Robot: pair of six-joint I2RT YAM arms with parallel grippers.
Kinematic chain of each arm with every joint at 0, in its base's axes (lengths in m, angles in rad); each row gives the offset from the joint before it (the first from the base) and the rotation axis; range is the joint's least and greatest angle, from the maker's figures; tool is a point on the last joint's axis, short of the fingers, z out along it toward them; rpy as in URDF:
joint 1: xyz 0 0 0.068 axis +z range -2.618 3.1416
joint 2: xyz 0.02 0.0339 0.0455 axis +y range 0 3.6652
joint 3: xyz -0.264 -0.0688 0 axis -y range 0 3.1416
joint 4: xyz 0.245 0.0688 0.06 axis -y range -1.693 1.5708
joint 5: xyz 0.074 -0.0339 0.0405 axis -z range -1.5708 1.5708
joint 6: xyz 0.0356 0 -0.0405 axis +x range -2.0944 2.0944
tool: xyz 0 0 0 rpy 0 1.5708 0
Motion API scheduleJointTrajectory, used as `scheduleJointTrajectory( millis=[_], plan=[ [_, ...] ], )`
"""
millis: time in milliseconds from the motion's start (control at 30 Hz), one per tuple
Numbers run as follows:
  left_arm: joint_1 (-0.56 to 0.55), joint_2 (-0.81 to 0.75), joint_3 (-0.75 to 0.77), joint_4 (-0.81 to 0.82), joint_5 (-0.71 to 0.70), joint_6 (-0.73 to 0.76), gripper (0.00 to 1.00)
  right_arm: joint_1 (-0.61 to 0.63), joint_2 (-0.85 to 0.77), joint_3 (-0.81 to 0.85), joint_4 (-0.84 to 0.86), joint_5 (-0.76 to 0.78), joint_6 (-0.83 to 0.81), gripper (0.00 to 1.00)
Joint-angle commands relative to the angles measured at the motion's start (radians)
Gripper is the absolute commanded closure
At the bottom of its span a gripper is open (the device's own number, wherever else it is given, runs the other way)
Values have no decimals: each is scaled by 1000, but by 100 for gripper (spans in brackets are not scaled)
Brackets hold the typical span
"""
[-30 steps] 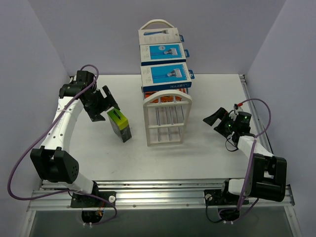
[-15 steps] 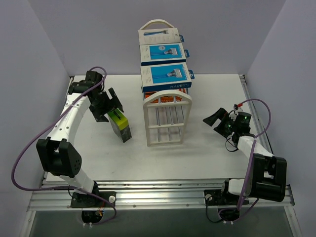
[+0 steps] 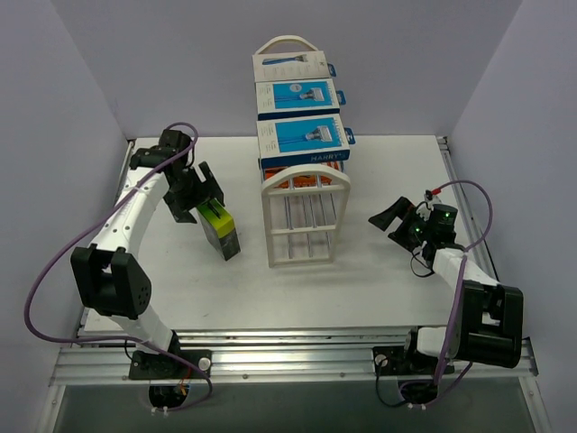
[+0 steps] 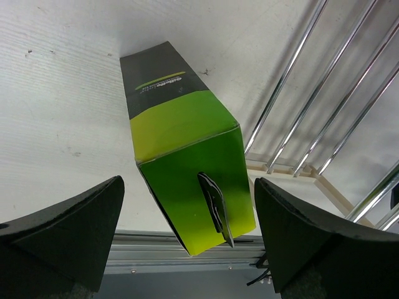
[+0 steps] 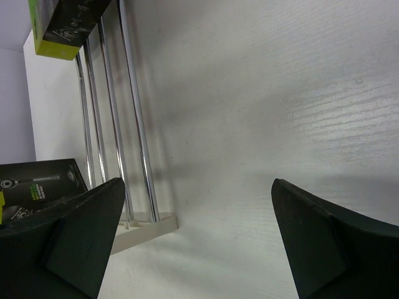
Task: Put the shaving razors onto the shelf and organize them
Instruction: Grab a shaving razor with the left arm
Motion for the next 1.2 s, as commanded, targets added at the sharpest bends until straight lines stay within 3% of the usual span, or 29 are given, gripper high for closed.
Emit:
scheduleJointTrajectory(
  millis=[0, 200, 267, 300, 400, 433, 533, 900, 1167],
  plan=[
    [-20, 10, 37, -3, -28, -14, 6, 7, 9, -11, 23, -20, 2, 0],
    [-32, 4, 7, 26, -28, -29, 7, 10, 11, -11, 22, -17, 0, 0],
    [-35, -1, 0, 39, -14, -34, 19, 10, 12, -9, 20, -16, -1, 0],
    [-37, -2, -5, 39, -13, -36, 32, 10, 11, -8, 20, -16, -1, 0],
    [-38, -10, -13, 39, -10, -37, 59, 12, 12, -8, 22, -17, -1, 0],
    [-38, -12, -16, 40, -8, -37, 76, 12, 14, -8, 22, -17, -1, 0],
    [-40, -33, -31, 39, -8, -36, 97, 13, 14, -6, 19, -14, -3, 0],
    [-40, -180, -92, 52, 45, 1, 98, 16, 17, -6, 14, -10, -6, 0],
    [3, -289, -210, 270, 244, 13, 98, 16, 27, -2, 6, 1, -12, 0]
  ],
)
